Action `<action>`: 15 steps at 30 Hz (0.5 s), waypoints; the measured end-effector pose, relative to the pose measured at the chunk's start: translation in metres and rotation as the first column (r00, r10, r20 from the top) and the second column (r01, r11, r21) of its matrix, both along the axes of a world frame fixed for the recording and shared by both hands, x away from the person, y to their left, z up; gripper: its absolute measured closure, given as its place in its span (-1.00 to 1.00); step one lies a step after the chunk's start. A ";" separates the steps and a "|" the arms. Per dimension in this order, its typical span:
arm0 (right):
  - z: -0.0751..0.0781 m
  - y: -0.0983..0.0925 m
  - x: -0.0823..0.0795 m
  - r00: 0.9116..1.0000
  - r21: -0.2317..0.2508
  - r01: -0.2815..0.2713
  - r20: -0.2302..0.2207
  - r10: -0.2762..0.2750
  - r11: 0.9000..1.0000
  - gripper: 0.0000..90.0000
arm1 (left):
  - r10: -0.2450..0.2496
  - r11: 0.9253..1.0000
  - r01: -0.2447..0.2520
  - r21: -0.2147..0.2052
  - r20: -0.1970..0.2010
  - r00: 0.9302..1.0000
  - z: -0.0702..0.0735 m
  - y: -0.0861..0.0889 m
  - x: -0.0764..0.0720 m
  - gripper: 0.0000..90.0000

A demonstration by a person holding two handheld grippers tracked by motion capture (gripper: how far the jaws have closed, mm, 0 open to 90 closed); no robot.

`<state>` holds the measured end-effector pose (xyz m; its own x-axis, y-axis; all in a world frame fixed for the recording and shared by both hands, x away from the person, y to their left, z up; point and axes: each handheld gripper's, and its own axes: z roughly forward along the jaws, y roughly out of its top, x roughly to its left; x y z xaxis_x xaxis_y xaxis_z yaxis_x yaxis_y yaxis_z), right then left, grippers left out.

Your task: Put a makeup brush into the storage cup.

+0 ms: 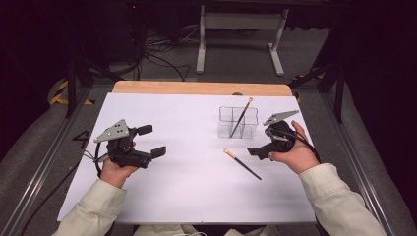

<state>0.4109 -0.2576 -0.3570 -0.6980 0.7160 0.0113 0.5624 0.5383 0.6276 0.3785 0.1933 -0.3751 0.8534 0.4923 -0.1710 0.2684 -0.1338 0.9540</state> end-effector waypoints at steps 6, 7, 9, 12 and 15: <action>-0.001 0.005 0.004 1.000 -0.038 -0.014 -0.024 0.013 0.999 -0.96 | 0.002 1.000 -0.002 0.000 -0.002 1.000 0.000 0.000 -0.001 -0.93; -0.002 0.006 0.005 1.000 -0.046 -0.015 -0.027 0.013 0.999 -0.96 | 0.002 1.000 -0.002 -0.003 -0.005 1.000 0.000 0.000 -0.001 -0.93; -0.003 0.008 0.006 0.999 -0.060 -0.022 -0.043 0.019 0.998 -0.95 | 0.001 1.000 -0.001 -0.001 -0.006 1.000 -0.001 0.000 -0.001 -0.93; -0.004 0.011 0.008 0.998 -0.078 -0.029 -0.056 0.024 0.997 -0.95 | 0.004 1.000 -0.004 -0.002 -0.008 1.000 -0.001 0.001 -0.001 -0.93; -0.004 0.014 0.009 0.998 -0.093 -0.037 -0.056 0.032 0.995 -0.95 | 0.004 1.000 -0.004 0.001 -0.006 1.000 -0.002 0.001 0.000 -0.93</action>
<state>0.4194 -0.2432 -0.3608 -0.7223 0.6914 -0.0165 0.5746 0.6132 0.5421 0.3783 0.1941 -0.3768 0.8506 0.4958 -0.1753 0.2741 -0.1336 0.9524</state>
